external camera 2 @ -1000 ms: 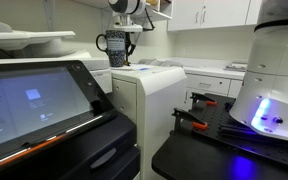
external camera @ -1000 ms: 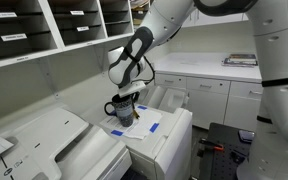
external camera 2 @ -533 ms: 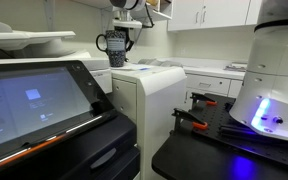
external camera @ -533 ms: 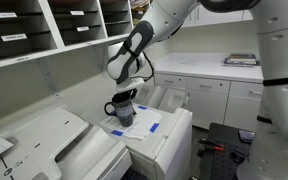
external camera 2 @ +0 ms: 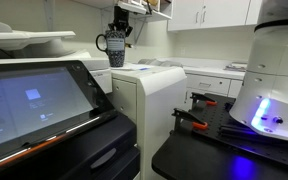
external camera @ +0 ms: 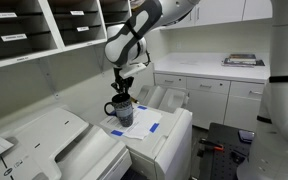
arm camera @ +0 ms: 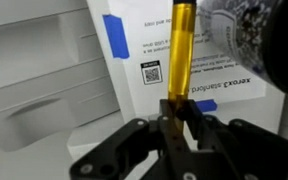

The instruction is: Put the pen in the black cup

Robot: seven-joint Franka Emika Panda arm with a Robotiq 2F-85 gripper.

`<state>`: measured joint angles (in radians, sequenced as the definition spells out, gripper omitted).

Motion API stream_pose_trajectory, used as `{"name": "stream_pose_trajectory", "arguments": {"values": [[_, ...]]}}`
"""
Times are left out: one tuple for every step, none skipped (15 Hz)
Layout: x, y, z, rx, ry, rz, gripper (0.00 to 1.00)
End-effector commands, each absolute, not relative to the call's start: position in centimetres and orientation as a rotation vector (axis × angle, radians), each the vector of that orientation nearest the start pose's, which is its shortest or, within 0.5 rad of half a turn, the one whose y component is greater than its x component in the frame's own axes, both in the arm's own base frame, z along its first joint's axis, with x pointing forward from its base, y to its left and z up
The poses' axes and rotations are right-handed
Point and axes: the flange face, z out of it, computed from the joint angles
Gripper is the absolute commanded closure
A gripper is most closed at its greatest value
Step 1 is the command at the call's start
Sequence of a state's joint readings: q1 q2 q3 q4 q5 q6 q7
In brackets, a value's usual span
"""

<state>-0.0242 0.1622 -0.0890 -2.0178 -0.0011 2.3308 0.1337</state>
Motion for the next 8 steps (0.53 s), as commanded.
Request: {"name": "stream_pose_trajectory", "arguments": {"values": [[57.5,-6.5,40.9,-3.172,0.091,-0.346,0.95],[56.9,-6.6,41.9,-3.174,0.019,-0.399,0.95],[56.4,-6.6,42.7,-3.162,-0.049,-0.448,0.95],[55.5,-6.5,43.8,-3.15,-0.116,-0.506,0.95],[54.9,-6.5,44.7,-3.133,-0.176,-0.567,0.95],[56.7,-6.7,43.8,-3.156,-0.068,-0.475,0.78],[55.9,-6.6,44.6,-3.15,-0.114,-0.513,0.78],[55.3,-6.6,44.9,-3.148,-0.134,-0.526,0.78]]}}
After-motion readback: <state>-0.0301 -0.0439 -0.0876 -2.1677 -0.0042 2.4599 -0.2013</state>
